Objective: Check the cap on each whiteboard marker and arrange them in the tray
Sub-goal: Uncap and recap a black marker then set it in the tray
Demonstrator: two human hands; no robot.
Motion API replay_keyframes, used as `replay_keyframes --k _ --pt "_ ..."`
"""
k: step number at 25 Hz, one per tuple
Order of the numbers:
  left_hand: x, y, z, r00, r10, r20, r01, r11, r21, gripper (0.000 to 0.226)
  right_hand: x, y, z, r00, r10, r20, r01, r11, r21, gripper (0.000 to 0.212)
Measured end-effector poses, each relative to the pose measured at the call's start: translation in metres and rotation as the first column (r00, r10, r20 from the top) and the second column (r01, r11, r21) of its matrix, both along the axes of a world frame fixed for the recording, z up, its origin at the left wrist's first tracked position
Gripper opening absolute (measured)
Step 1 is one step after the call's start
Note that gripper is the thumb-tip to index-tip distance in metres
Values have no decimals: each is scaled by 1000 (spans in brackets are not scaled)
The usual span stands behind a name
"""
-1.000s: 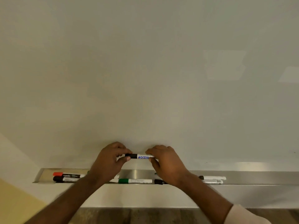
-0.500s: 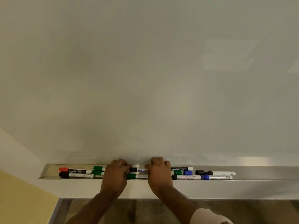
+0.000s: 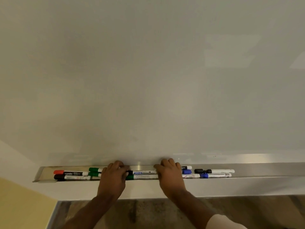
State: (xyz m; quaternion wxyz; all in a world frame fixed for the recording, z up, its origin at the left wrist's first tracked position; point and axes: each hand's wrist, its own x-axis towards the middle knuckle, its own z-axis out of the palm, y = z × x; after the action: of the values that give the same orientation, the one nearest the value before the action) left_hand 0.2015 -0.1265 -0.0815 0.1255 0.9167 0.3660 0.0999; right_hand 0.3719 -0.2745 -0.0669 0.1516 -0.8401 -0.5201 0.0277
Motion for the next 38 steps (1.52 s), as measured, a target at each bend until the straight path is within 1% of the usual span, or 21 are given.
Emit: replay_keyframes --k 5,8,10,13,16,19,25,26,31,34,38 --pt "30 -23 14 990 -92 105 95 995 -23 11 57 -51 13 997 -76 -24 76 997 11 19" --pt "59 -48 20 973 -196 125 203 978 -50 7 75 -71 10 1000 -5 -22 3 998 -70 20" --pt "77 -65 18 963 -256 79 261 964 -56 15 79 -80 3 998 64 -23 -66 991 -120 21" --pt "96 -80 14 962 -268 -62 266 963 -34 27 85 -86 -5 993 115 -8 -115 979 -168 26" --pt "101 -85 7 953 -254 -165 256 967 -12 30 89 -87 -10 993 119 9 -115 976 -187 30" --pt "101 -86 3 951 -249 -183 254 967 3 26 90 -85 -15 996 91 16 -87 979 -186 25" --pt "88 -78 12 973 -218 -78 220 976 9 22 97 -80 -13 995 100 -12 -100 978 -183 12" --pt "83 -76 14 976 -211 -59 212 977 15 20 98 -80 -14 993 112 -24 -114 978 -176 14" --pt "64 -73 28 985 -169 27 168 985 32 10 101 -86 -12 982 181 -52 -185 978 -98 33" --pt "58 -75 34 985 -145 96 143 989 27 9 101 -89 -8 978 199 -55 -202 978 -47 33" --pt "56 -82 46 972 -115 206 118 993 1 14 104 -95 3 977 207 -44 -207 978 2 32"
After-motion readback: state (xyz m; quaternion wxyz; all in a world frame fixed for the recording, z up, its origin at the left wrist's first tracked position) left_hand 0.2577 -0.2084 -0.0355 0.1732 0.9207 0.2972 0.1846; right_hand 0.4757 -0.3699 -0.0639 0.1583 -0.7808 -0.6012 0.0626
